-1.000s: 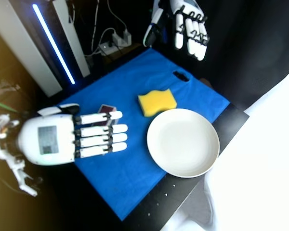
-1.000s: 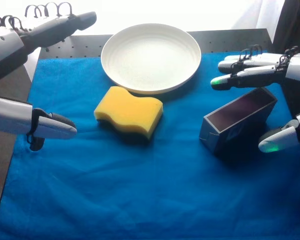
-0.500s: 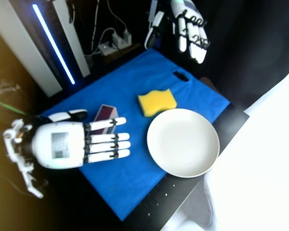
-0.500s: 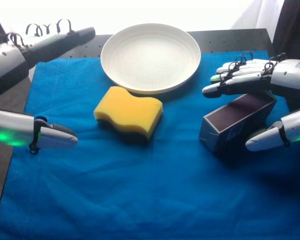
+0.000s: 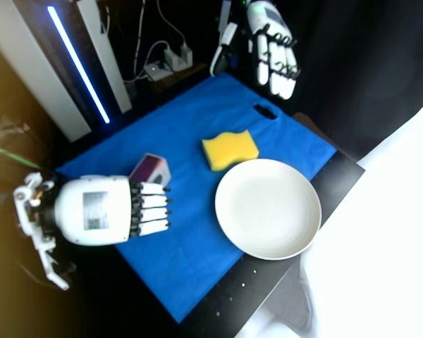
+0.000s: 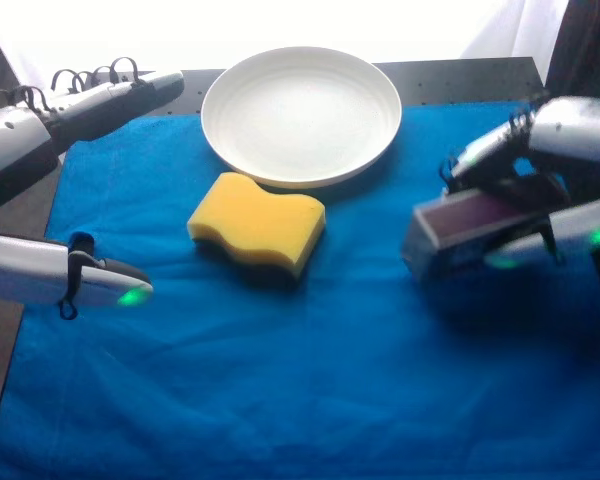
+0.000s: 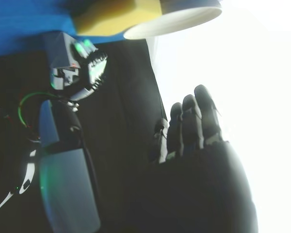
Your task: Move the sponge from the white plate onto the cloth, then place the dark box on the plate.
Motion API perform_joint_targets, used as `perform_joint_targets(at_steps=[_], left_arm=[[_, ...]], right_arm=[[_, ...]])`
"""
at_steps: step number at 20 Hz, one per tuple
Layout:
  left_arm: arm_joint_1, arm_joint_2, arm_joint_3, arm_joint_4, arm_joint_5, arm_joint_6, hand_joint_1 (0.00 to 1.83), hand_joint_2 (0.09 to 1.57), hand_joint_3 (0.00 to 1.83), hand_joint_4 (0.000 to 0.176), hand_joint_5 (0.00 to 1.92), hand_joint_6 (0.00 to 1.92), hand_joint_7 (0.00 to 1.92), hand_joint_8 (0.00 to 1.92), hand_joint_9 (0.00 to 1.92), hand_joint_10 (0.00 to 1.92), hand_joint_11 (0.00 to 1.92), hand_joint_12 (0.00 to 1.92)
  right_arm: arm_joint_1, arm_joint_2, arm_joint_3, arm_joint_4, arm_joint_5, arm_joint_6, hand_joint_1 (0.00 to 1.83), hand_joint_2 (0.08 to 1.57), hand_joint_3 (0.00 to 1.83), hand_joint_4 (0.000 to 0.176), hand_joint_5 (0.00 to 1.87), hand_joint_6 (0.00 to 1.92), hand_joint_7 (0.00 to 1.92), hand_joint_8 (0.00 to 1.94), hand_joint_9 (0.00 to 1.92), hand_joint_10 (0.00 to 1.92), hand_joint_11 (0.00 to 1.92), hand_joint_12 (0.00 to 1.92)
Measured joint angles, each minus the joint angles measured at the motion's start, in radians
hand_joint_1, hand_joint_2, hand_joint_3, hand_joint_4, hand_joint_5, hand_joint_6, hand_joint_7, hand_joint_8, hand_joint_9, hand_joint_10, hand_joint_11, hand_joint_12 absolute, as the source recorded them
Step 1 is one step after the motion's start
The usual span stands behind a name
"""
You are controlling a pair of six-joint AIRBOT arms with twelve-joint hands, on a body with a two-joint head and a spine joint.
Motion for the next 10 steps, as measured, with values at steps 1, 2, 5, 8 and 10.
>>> perform_joint_targets(at_steps=[1, 2, 5, 8, 10], left_arm=[[0.007, 0.0, 0.0, -0.003, -0.01, -0.003, 0.89, 0.85, 0.0, 0.071, 0.09, 0.0, 0.15, 0.0, 0.19, 0.0, 0.0, 0.72], [0.019, 0.0, 0.0, -0.006, -0.018, -0.004, 0.88, 0.85, 0.0, 0.066, 0.1, 0.0, 0.16, 0.0, 0.19, 0.01, 0.0, 0.72], [0.029, -0.003, -0.003, -0.027, -0.023, -0.005, 0.89, 0.85, 0.0, 0.057, 0.1, 0.0, 0.18, 0.0, 0.2, 0.01, 0.0, 0.79], [0.031, -0.023, -0.001, -0.038, -0.045, -0.007, 0.88, 0.86, 0.01, 0.049, 0.11, 0.0, 0.19, 0.01, 0.22, 0.01, 0.0, 0.8], [0.035, -0.048, 0.014, -0.041, -0.045, -0.016, 0.88, 0.88, 0.01, 0.056, 0.11, 0.0, 0.19, 0.01, 0.22, 0.01, 0.0, 0.79]], right_arm=[[0.029, 0.001, 0.0, 0.003, 0.022, 0.0, 1.24, 1.13, 0.0, 0.0, 0.91, 1.14, 0.97, 0.98, 0.89, 1.1, 0.77, 1.43], [0.055, 0.004, 0.0, 0.003, 0.044, 0.0, 1.22, 1.14, 0.0, 0.001, 0.89, 1.19, 0.99, 0.94, 0.91, 1.0, 0.77, 1.38], [0.16, 0.004, 0.004, -0.001, 0.089, -0.027, 1.23, 1.11, 0.0, 0.0, 0.91, 1.21, 1.09, 0.72, 0.96, 0.76, 0.73, 1.22], [0.245, -0.019, 0.11, -0.008, 0.072, -0.034, 1.28, 1.03, 0.0, 0.0, 1.04, 0.88, 1.31, 0.48, 1.16, 0.85, 0.94, 1.29], [0.287, -0.094, 0.208, 0.021, -0.02, -0.034, 1.38, 1.01, 0.0, 0.0, 1.05, 0.84, 1.33, 0.27, 1.23, 0.78, 0.92, 1.18]])
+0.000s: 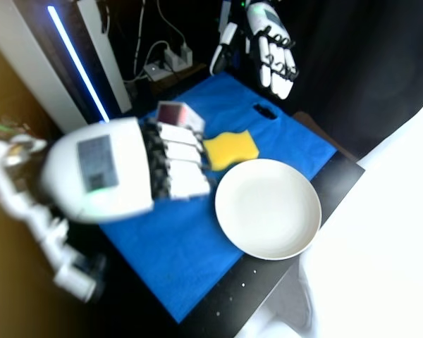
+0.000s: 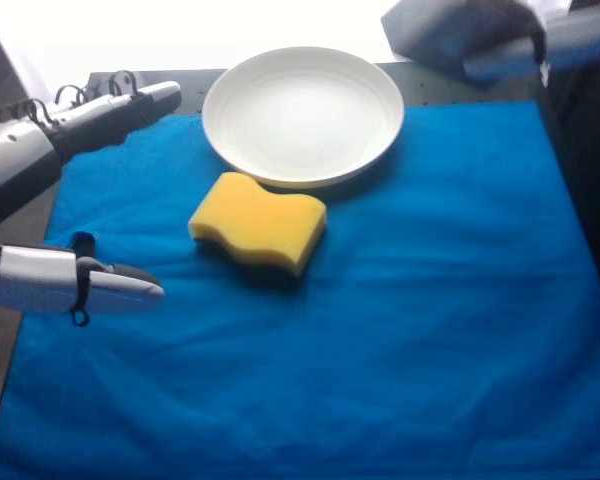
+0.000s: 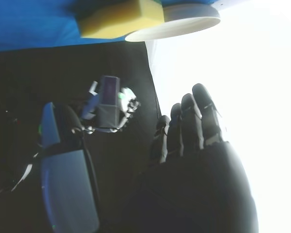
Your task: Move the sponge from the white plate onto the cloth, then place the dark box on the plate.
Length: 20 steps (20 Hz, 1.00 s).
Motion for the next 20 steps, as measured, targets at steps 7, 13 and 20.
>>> perform_joint_targets(at_steps=[7, 13, 20], left_arm=[[-0.022, -0.042, 0.045, 0.009, -0.014, -0.018, 0.84, 0.9, 0.01, 0.063, 0.1, 0.0, 0.19, 0.0, 0.21, 0.0, 0.0, 0.7], [-0.081, -0.09, 0.074, 0.07, -0.009, -0.045, 0.87, 0.88, 0.0, 0.076, 0.13, 0.01, 0.21, 0.0, 0.24, 0.01, 0.0, 0.72], [-0.096, -0.101, 0.087, 0.058, -0.011, -0.048, 0.86, 0.89, 0.0, 0.087, 0.12, 0.0, 0.18, 0.0, 0.19, 0.0, 0.0, 0.63]], right_arm=[[0.106, -0.256, 0.21, -0.162, -0.235, 0.038, 1.39, 1.07, 0.0, 0.0, 0.96, 1.1, 1.08, 0.82, 1.05, 0.86, 0.68, 1.12], [0.106, -0.362, 0.265, -0.214, -0.338, 0.039, 1.39, 1.08, 0.0, 0.0, 0.97, 1.03, 1.04, 0.94, 1.0, 0.94, 0.68, 1.0], [0.089, -0.408, 0.264, -0.266, -0.392, 0.048, 1.15, 1.04, 0.0, 0.0, 0.59, 0.37, 0.73, 0.45, 0.79, 0.47, 0.58, 1.17]])
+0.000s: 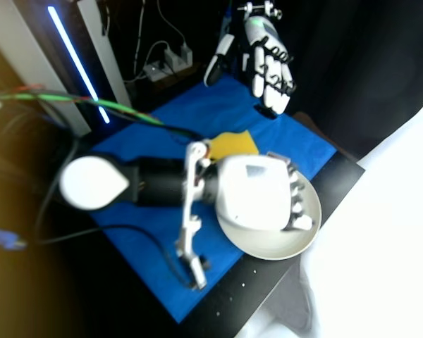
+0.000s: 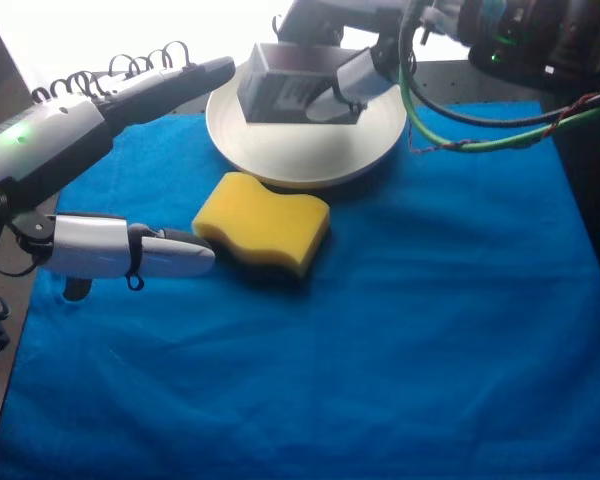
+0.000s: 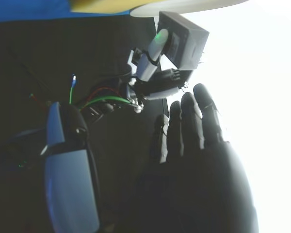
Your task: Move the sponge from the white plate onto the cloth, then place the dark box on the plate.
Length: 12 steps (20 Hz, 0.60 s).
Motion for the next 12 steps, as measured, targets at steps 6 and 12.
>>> perform_joint_targets(at_steps=[6, 12], left_arm=[[-0.001, 0.0, 0.0, 0.0, -0.003, -0.01, 0.87, 0.9, 0.0, 0.087, 0.13, 0.0, 0.19, 0.0, 0.2, 0.0, 0.0, 0.63], [0.016, 0.003, -0.014, -0.034, -0.027, -0.018, 0.85, 0.9, 0.0, 0.098, 0.14, 0.0, 0.21, 0.0, 0.24, 0.01, 0.0, 0.68]], right_arm=[[-0.017, 0.016, -0.01, -0.005, -0.006, 0.006, 0.8, 0.87, 0.0, 0.176, 0.01, 0.0, 0.02, 0.0, 0.18, 0.0, 0.02, 1.01], [-0.101, 0.155, -0.067, 0.163, 0.256, 0.095, 0.72, 0.79, 0.01, 0.176, 0.0, 0.0, 0.0, 0.0, 0.0, 0.0, 0.0, 0.0]])
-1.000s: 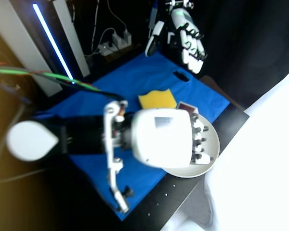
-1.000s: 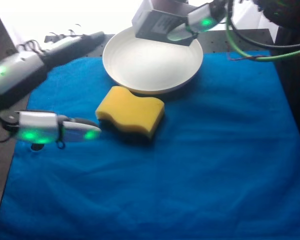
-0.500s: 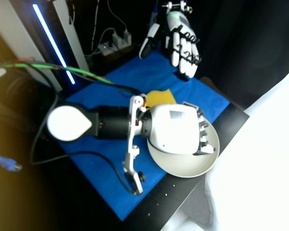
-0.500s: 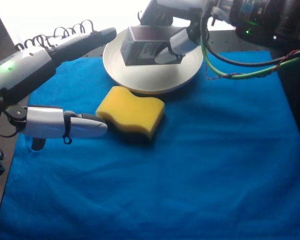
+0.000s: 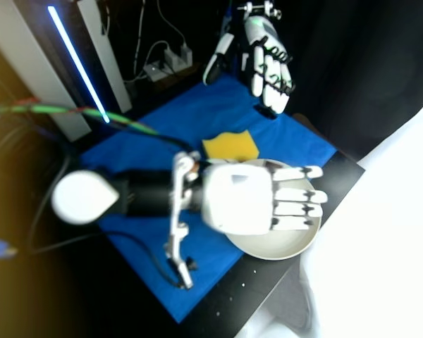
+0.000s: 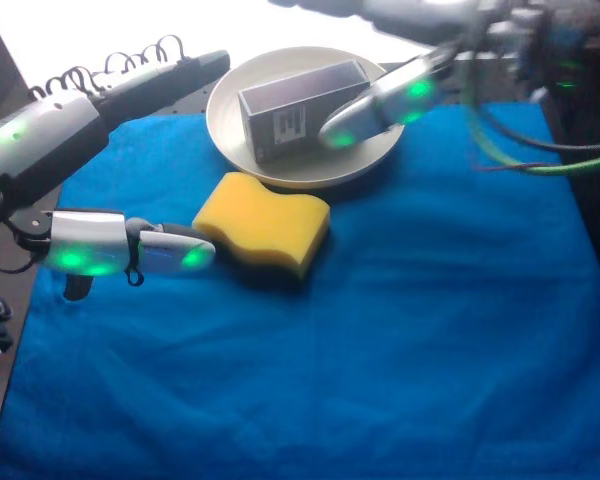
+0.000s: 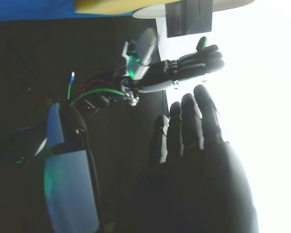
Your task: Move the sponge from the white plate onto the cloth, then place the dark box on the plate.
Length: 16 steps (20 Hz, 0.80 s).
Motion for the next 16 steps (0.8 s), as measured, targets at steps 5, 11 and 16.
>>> perform_joint_targets(at_steps=[5, 11, 16], left_arm=[[0.089, 0.054, -0.053, -0.06, -0.122, -0.011, 0.69, 0.85, 0.0, 0.115, 0.05, 0.0, 0.13, 0.01, 0.18, 0.0, 0.0, 0.68], [0.316, 0.116, -0.143, -0.227, -0.379, -0.01, 0.55, 0.9, 0.02, 0.145, 0.02, 0.0, 0.08, 0.0, 0.12, 0.0, 0.0, 0.87], [0.409, 0.099, -0.206, -0.29, -0.544, 0.016, 0.31, 1.02, 0.0, 0.125, 0.0, 0.0, 0.0, 0.0, 0.06, 0.0, 0.0, 0.8]], right_arm=[[-0.166, 0.32, -0.342, 0.28, 0.287, -0.189, 0.84, 0.81, 0.01, 0.135, 0.0, 0.0, 0.0, 0.0, 0.0, 0.0, 0.0, 0.0], [-0.616, 0.551, -0.694, 0.71, 0.684, -0.43, 0.77, 0.82, 0.0, 0.176, 0.0, 0.0, 0.0, 0.0, 0.0, 0.0, 0.0, 0.0], [-0.826, 0.485, -0.806, 0.968, 0.916, -0.43, 0.57, 0.85, 0.02, 0.176, 0.0, 0.0, 0.04, 0.01, 0.0, 0.0, 0.0, 0.0]])
